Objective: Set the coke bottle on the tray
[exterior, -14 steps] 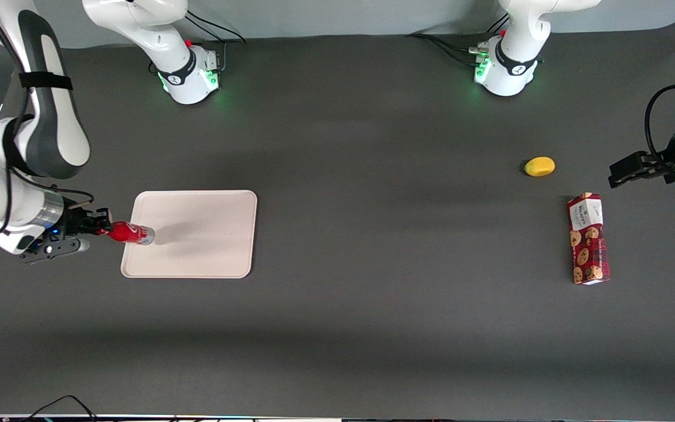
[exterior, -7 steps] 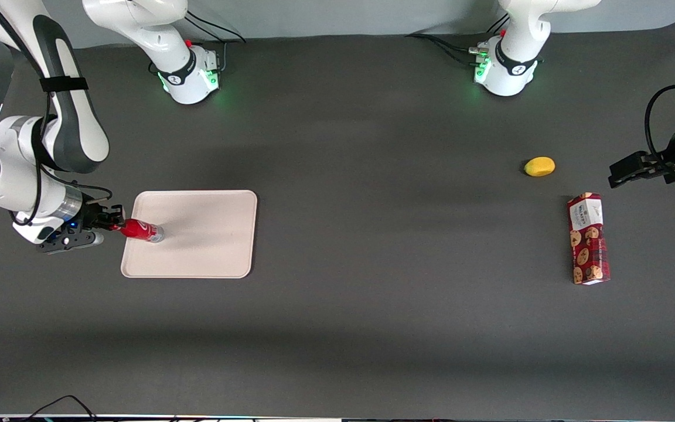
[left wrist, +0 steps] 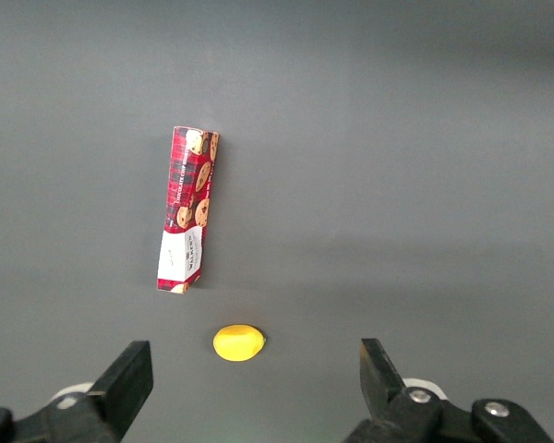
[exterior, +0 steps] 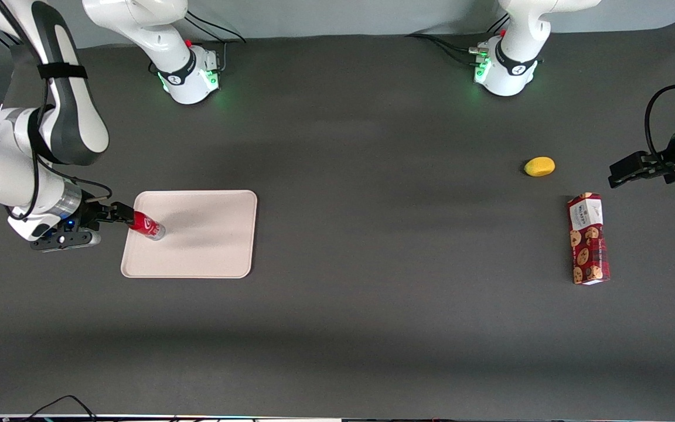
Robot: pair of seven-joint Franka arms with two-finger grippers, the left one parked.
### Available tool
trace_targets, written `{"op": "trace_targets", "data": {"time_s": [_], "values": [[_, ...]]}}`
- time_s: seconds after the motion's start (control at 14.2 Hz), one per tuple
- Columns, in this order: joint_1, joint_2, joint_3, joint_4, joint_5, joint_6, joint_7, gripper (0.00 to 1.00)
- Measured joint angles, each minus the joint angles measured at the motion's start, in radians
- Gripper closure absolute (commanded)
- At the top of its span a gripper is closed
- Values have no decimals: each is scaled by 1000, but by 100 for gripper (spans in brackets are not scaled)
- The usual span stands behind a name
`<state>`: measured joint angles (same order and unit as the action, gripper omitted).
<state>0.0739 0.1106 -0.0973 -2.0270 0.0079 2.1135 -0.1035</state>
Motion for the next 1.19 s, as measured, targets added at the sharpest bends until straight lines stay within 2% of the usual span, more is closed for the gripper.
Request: {"op": "trace_targets", "data": {"time_s": [0.21, 0.56, 0.7, 0.91, 1.19], "values": [[3, -44, 53, 126, 0, -145, 83, 0], [-3, -106, 63, 343, -1, -425, 102, 0], [-54, -109, 103, 427, -2, -513, 102, 0], [-174, -109, 234, 500, -3, -591, 103, 0], [-192, -109, 250, 563, -4, -674, 112, 0]]}}
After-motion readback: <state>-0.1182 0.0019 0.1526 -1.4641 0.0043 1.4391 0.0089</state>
